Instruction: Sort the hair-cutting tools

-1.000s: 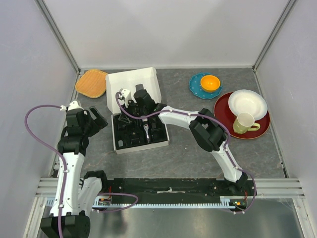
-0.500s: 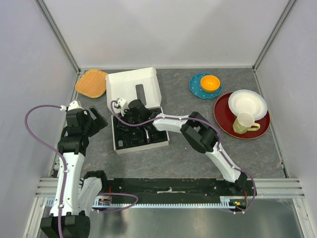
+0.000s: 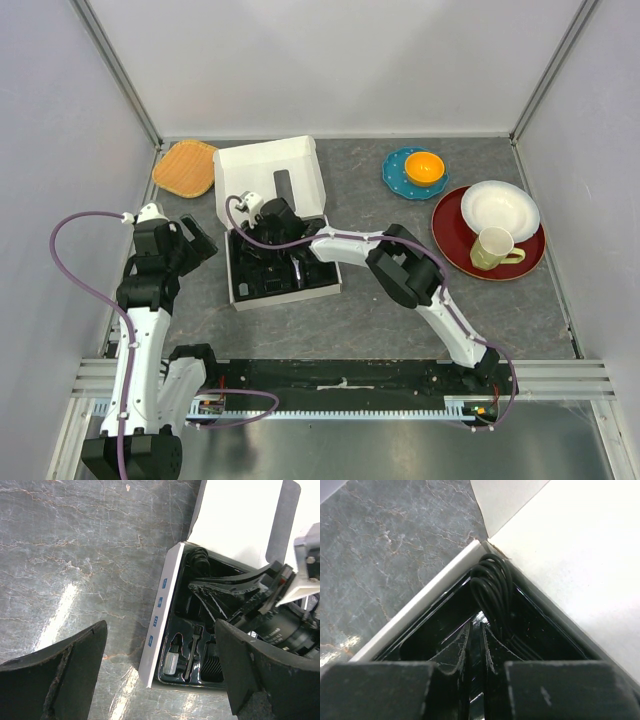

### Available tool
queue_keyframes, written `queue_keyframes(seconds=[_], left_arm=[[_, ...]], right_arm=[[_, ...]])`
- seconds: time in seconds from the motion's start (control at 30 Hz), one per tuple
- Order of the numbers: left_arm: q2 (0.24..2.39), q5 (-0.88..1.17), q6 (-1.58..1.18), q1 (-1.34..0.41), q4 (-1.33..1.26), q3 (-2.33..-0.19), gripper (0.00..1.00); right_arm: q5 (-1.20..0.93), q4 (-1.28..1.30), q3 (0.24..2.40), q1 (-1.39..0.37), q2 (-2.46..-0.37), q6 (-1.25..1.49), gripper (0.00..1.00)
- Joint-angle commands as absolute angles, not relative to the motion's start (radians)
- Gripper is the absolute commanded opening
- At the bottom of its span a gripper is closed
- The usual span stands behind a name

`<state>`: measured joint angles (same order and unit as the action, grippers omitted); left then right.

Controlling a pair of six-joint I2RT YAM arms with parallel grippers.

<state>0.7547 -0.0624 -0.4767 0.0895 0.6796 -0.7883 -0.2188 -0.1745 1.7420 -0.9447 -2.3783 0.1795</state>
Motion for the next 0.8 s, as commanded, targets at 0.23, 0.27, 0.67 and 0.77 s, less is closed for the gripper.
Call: queue_keyframes(seconds=[0.23, 0.27, 0.67, 0.77], left_arm=[[0.742, -0.078, -0.492, 0.095, 0.672, -0.79, 0.94], [0.744, -0.078, -0.491, 0.095, 0.673, -0.792, 0.94], [0.745, -0.077, -0.492, 0.095, 0.672, -0.788, 0.94], [0.745, -0.077, -0.491, 0.094, 0.672, -0.788, 0.94]], right_arm=[[-0.212, -0.219, 1.713, -0.94, -2.169, 0.196, 0.18], [-0.192, -0.215, 1.735, -0.942, -2.192, 0.196, 0.18], [-0.141, -0.199, 1.904, -0.914, -2.393, 0.216, 0.18], [-0.144, -0.198, 1.891, -0.916, -2.399, 0.222, 0.18]])
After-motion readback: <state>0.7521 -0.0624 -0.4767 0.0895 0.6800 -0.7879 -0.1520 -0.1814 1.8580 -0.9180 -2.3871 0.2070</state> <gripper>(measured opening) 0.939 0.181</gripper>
